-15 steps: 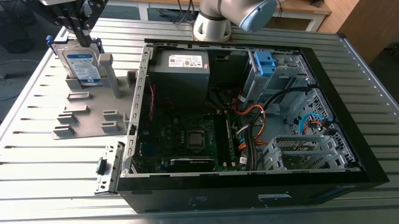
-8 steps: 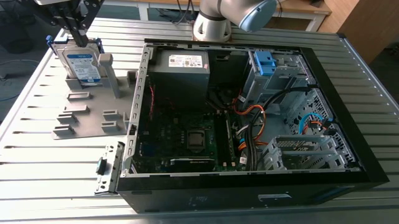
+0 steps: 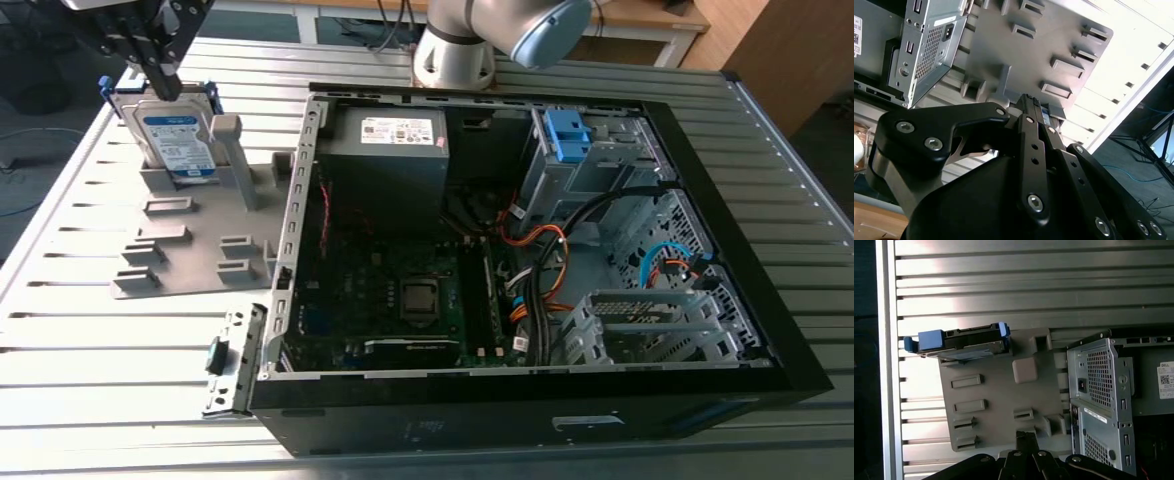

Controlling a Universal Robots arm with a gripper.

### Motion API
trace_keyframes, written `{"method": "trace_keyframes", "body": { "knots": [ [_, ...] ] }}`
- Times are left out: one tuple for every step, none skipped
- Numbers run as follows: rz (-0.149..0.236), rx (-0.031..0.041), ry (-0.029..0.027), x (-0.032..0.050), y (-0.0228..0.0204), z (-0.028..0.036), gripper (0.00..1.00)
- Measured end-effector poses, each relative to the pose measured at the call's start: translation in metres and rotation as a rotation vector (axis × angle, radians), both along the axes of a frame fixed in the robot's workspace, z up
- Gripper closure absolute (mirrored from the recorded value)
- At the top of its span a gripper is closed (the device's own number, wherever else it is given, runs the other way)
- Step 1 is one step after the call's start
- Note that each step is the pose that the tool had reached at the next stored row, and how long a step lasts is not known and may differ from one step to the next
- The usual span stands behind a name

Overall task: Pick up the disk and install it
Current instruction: 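Reach for the disk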

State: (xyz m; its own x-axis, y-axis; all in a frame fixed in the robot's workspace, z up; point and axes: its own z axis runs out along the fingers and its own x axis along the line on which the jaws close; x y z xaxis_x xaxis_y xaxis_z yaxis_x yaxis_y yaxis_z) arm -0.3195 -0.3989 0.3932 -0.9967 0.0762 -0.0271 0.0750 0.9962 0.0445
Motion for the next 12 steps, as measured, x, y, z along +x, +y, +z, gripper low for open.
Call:
{"method": "trace_keyframes", "body": {
  "knots": [
    [0.0,0.0,0.0,-0.0008,0.0,0.0,0.89],
    [0.0,0.0,0.0,-0.0018,0.0,0.0,0.89],
    [0.0,0.0,0.0,-0.0027,0.0,0.0,0.89],
    [0.0,0.0,0.0,-0.0039,0.0,0.0,0.89],
    [0.0,0.0,0.0,-0.0051,0.0,0.0,0.89],
    [0.0,0.0,0.0,-0.0064,0.0,0.0,0.89],
    [0.0,0.0,0.0,-0.0077,0.0,0.0,0.89],
    [0.0,0.0,0.0,-0.0091,0.0,0.0,0.89],
    [0.0,0.0,0.0,-0.0106,0.0,0.0,0.89],
    [0.0,0.0,0.0,-0.0122,0.0,0.0,0.89],
    [0.0,0.0,0.0,-0.0138,0.0,0.0,0.89],
    [0.0,0.0,0.0,-0.0153,0.0,0.0,0.89]
  ]
}}
